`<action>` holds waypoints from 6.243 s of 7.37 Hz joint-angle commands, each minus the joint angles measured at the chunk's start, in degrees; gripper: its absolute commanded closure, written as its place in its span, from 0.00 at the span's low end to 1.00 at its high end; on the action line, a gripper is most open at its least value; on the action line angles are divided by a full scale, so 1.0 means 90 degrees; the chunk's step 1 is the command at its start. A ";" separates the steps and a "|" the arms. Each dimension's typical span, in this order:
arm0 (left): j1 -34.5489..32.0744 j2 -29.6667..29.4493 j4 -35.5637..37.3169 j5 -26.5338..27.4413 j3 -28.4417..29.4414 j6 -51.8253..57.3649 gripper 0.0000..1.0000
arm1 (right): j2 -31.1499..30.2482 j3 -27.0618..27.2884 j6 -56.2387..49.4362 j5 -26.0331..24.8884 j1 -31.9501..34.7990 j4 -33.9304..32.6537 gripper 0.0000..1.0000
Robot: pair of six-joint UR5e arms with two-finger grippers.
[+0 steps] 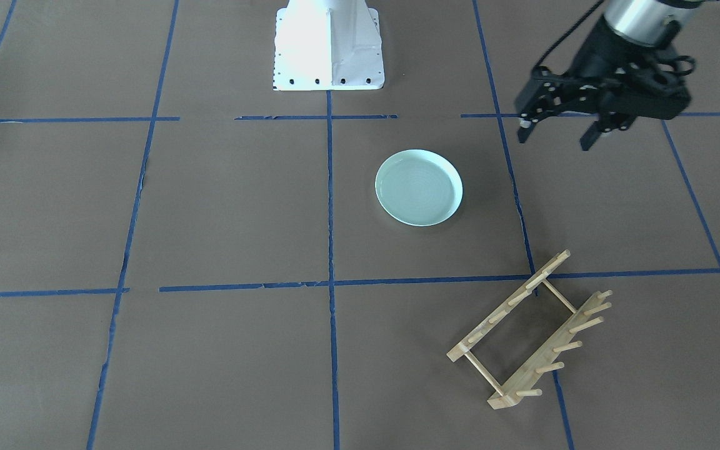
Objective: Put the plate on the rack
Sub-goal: 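Lower the left gripper onto the rim of the green plate, then close the left gripper on the plate rim, then lift the plate with the left gripper and tilt it upright, then carry the upright plate with the left gripper above the wooden rack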
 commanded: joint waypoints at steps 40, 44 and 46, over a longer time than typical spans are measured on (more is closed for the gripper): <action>-0.2385 0.0033 -0.6405 -0.1592 0.1782 -0.2790 1.00 | 0.0000 0.0000 0.0000 0.0000 0.0006 0.0000 0.00; -0.2366 0.0062 -1.0236 -0.0813 0.3482 -0.5127 1.00 | 0.0000 0.0000 0.0000 0.0000 0.0006 0.0000 0.00; -0.2114 0.0150 -1.1207 0.0180 0.3875 -0.5578 1.00 | 0.0000 0.0000 -0.0010 0.0000 -0.0004 0.0000 0.00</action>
